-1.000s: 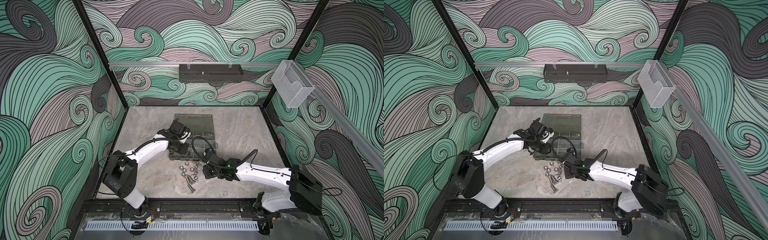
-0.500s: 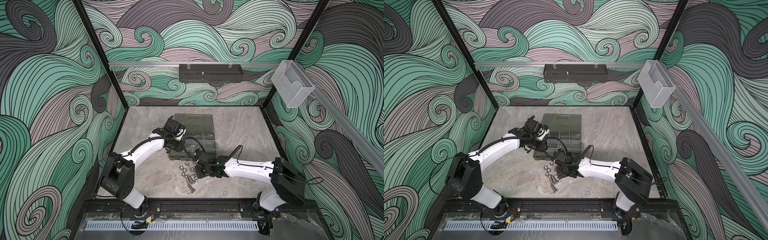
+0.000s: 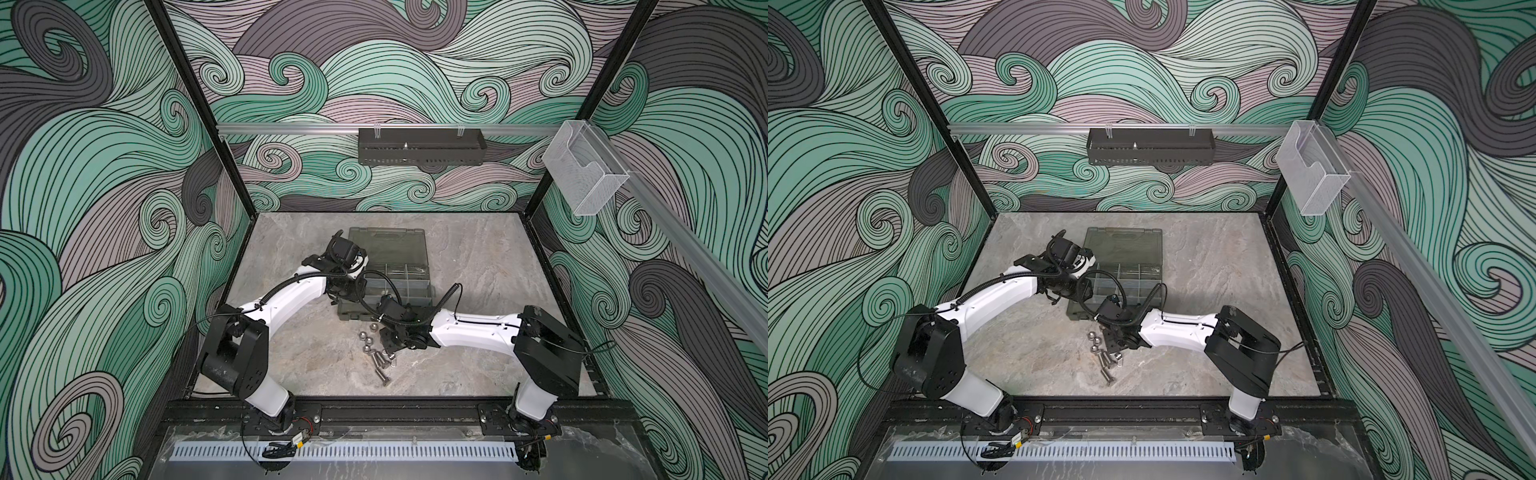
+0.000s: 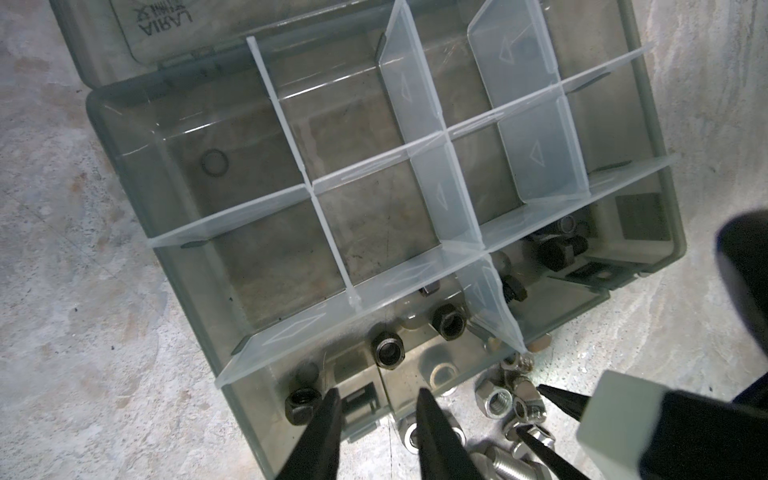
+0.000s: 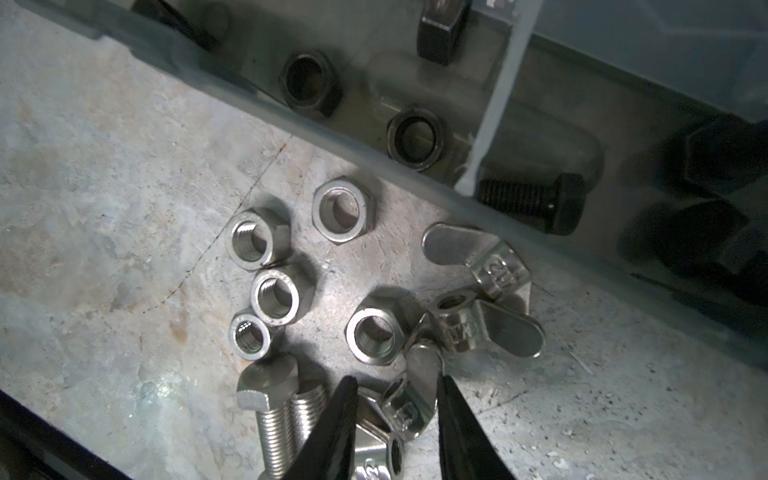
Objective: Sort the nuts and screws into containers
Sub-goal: 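Reach the right gripper toward the silver pile while the left gripper hovers over the box, then lower the right gripper onto a silver wing nut and close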
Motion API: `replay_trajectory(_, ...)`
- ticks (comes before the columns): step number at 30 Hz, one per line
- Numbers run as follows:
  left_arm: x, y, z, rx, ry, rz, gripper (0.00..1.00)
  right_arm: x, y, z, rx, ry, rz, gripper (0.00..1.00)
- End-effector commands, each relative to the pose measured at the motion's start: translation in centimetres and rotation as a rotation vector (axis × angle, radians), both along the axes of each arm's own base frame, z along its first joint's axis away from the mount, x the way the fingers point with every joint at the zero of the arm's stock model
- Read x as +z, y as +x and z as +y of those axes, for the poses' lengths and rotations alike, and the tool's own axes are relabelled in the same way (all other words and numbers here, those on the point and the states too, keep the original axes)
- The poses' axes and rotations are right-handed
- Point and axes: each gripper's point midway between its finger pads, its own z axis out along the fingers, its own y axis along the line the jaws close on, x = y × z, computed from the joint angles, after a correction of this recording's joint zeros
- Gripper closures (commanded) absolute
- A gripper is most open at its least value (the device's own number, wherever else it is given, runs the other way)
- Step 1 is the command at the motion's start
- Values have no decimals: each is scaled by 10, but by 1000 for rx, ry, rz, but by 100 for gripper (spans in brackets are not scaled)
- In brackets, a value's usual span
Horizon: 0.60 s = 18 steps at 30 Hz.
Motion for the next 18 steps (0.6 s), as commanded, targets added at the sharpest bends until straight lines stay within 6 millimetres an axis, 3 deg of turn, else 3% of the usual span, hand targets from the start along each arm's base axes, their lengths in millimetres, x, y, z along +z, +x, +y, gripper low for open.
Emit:
replay_trajectory(1, 8, 1, 1, 12, -23, -16, 65, -2, 1, -6, -6, -53, -12, 66)
replay_trajectory(18, 7, 2, 1, 15, -35, -9, 65, -18, -7, -9, 3, -107, 25, 65)
